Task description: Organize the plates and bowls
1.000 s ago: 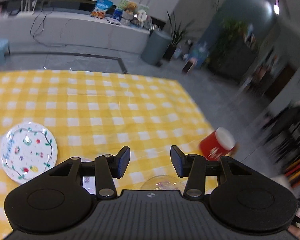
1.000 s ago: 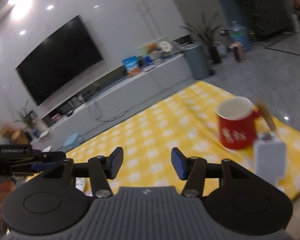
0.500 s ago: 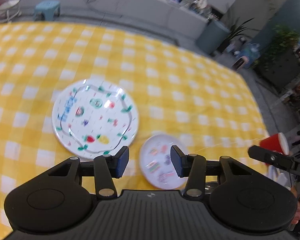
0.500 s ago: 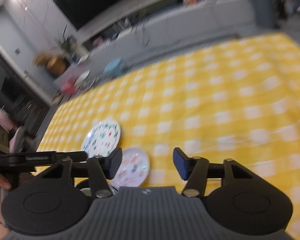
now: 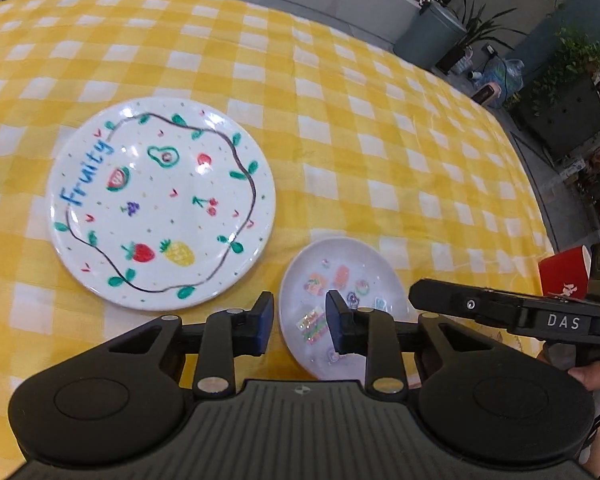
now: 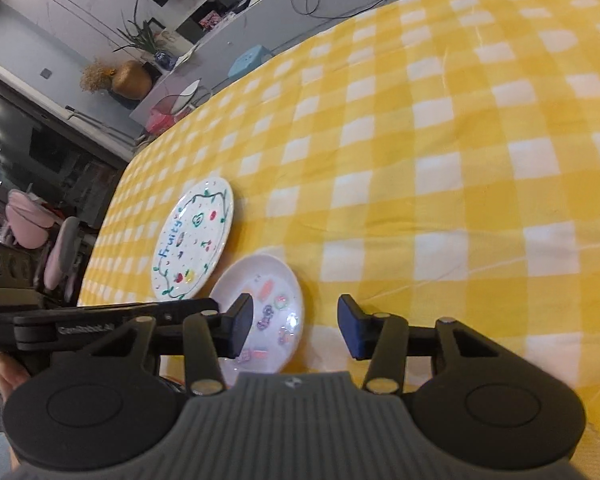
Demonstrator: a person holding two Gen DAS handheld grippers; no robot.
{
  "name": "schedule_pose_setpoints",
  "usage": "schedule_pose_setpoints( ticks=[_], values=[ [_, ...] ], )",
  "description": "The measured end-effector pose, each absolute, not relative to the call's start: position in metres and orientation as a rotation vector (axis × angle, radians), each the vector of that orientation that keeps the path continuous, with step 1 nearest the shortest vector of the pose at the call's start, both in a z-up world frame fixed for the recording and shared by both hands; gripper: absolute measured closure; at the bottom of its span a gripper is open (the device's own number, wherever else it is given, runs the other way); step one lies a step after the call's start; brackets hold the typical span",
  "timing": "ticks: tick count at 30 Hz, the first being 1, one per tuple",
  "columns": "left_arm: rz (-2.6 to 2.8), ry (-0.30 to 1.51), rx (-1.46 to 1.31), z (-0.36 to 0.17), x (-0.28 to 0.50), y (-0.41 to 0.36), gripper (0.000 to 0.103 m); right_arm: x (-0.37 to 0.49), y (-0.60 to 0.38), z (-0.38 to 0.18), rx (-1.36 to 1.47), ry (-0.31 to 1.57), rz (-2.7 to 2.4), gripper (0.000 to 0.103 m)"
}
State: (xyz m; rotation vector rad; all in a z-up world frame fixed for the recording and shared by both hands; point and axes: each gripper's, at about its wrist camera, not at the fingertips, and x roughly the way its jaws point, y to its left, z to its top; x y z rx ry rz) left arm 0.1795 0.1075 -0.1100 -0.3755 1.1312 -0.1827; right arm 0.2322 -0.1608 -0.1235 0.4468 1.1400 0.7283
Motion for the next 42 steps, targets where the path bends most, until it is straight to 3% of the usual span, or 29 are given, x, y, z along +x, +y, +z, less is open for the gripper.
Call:
schedule_pose_setpoints(
  ticks=[10,15,20,26,31,34,42],
  values=[
    [-0.189,1.120,-0.386,-0.115,0.182,0.110,0.073,0.228,-0.159,-0.130,0.441,1.067,0.774,0.056],
    [-0.176,1.115,-0.371,-0.114,0.181,0.107,0.089,0.223,-0.156,-0.129,0.399,1.035,0.778,0.057],
    [-0.152,1.126,-0.412,-0.116,0.181,0.114,0.099,0.220,-0.151,-0.131,0.385,0.999,0.768,0.058],
    [-0.147,1.131,-0.435,-0.118,0.182,0.118,0.100,0.218,-0.146,-0.131,0.342,0.979,0.743,0.070],
    [-0.157,1.140,-0.467,-0.119,0.181,0.120,0.101,0.219,-0.146,-0.133,0.314,0.966,0.709,0.093],
    [-0.180,1.142,-0.474,-0.120,0.181,0.116,0.101,0.221,-0.152,-0.134,0.329,0.973,0.693,0.100],
    [-0.180,1.069,-0.422,-0.109,0.179,0.109,0.101,0.219,-0.152,-0.135,0.360,0.960,0.658,0.102]
  ],
)
